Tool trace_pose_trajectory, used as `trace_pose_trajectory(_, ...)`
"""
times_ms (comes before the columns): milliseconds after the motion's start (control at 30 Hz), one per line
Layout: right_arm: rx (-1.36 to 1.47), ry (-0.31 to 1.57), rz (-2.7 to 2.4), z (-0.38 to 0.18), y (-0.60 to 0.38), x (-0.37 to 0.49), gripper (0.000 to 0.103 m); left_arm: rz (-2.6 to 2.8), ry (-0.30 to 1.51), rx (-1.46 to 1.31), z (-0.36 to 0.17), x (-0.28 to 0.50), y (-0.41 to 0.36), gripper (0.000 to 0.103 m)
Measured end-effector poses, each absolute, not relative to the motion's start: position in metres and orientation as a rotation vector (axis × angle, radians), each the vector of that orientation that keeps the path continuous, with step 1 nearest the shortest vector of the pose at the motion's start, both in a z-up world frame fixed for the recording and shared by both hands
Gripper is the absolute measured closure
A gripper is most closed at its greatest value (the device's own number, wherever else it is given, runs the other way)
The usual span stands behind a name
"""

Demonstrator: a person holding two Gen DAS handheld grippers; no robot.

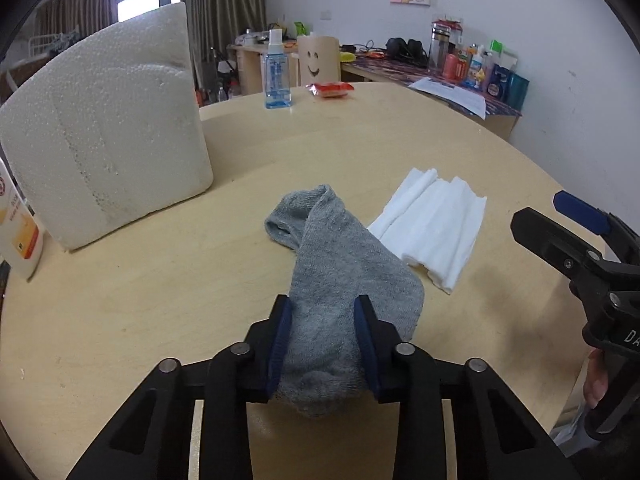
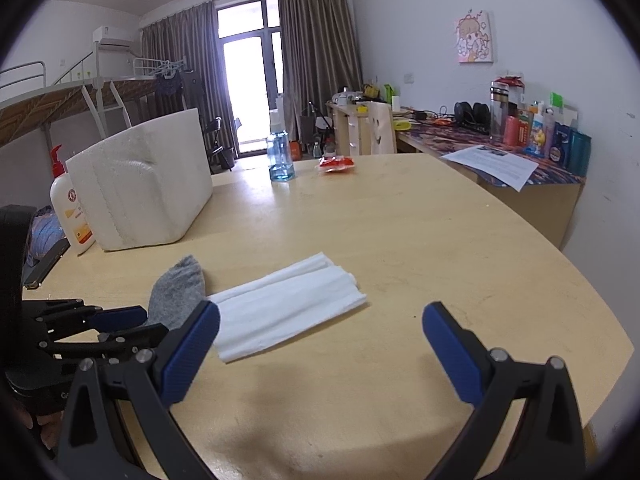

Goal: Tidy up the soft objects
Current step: 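Lower the left tool onto the grey sock while the right tool approaches the white tissue, then close the left tool on the sock while the right tool grasps the tissue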

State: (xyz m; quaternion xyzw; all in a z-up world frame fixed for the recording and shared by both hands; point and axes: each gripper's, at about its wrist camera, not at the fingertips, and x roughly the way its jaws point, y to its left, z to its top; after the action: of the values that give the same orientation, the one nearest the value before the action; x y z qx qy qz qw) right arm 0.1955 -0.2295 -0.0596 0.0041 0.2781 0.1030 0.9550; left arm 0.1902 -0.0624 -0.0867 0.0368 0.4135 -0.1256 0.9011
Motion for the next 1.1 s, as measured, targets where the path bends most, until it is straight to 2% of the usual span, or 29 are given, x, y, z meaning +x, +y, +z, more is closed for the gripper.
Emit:
trace_pose_trajectory(100,0.004,0.570,0.213,-0.060,-0.227,0.197,0.000,-0.278,0.854,0.084,-0.086,0.189,-0.065,0.083)
trace_pose_trajectory(267,-0.008,0.587,0.209,-0.059,-0.224,0.199,0.000,-0.347,0.866,0.028,-0.086,0.191,-0.061,0.092)
trace_pose_trajectory(533,-0.041,0.628,0.183,-0.059,-0.211,0.202,0.000,-0.348,0.684,0.038,-0.060,0.161,-0.047,0.093)
trace_pose_trajectory(1100,-0.131,0.759,0.131,-0.074,-0.179,0.229,0.001,-0.321,0.687,0.014,-0.067,0.148,-0.016,0.093)
